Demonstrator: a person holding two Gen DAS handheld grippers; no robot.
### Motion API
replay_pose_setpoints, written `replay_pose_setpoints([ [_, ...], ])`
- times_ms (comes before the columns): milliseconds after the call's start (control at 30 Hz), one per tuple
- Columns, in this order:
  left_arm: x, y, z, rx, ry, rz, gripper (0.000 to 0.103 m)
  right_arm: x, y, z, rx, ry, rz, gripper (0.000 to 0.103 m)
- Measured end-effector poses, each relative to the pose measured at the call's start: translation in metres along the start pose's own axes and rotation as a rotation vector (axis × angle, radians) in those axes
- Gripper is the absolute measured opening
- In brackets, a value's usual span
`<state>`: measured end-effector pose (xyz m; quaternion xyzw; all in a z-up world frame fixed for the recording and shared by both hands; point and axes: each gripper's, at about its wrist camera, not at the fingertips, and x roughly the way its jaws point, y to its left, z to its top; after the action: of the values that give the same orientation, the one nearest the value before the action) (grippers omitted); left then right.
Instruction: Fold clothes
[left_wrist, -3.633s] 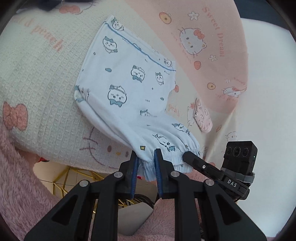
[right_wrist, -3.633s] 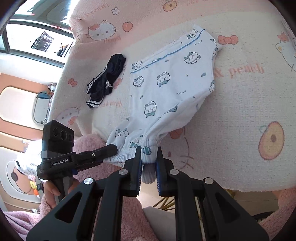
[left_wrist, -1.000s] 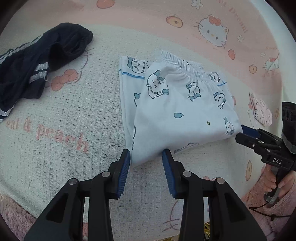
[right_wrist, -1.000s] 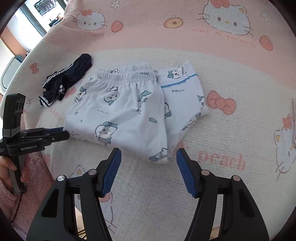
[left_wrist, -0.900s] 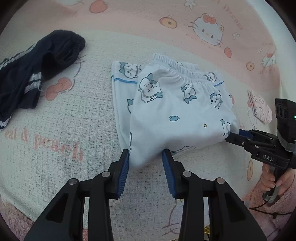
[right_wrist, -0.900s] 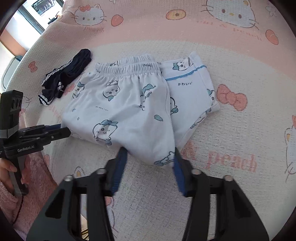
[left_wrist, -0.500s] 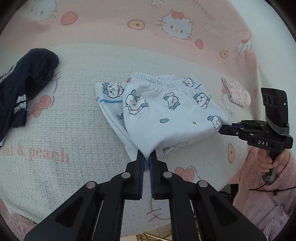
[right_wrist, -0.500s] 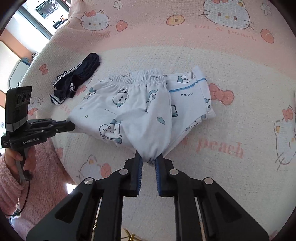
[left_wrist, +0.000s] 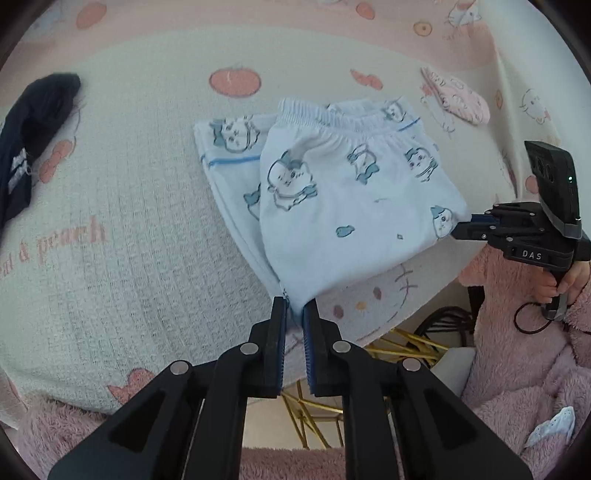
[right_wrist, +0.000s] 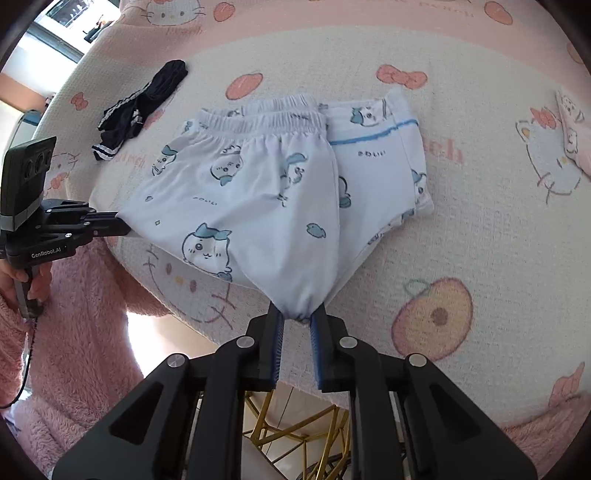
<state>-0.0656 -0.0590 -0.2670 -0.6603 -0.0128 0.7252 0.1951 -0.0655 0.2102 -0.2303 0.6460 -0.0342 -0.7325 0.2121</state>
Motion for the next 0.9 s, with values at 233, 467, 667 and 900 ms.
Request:
replay_pose_setpoints([
  [233, -0.034, -0.006, -0.011, -0.018, -0.078, 0.221, 0.014, -0.046, 0.022, -0.008, -0.028, -0.129, -0.036, 0.027],
  [467, 0.015, -0.060, 0.022, 0.026, -0.131, -0.016, 0.016, -0.007, 0.060, 0.018, -0.171, -0.084, -0.097, 0.032],
  [667, 0.046, -0.058, 0.021, 0.024, -0.038, 0.053, 0.016, 0.006, 0.034, 0.014, -0.170, -0.057, -0.193, 0.015],
  [900, 0.023, -0.046, 0.009, 0.033, 0.001, 0.216, 0.018, 0.009, 0.023, 0.013, -0.167, -0.068, -0.232, 0.024],
])
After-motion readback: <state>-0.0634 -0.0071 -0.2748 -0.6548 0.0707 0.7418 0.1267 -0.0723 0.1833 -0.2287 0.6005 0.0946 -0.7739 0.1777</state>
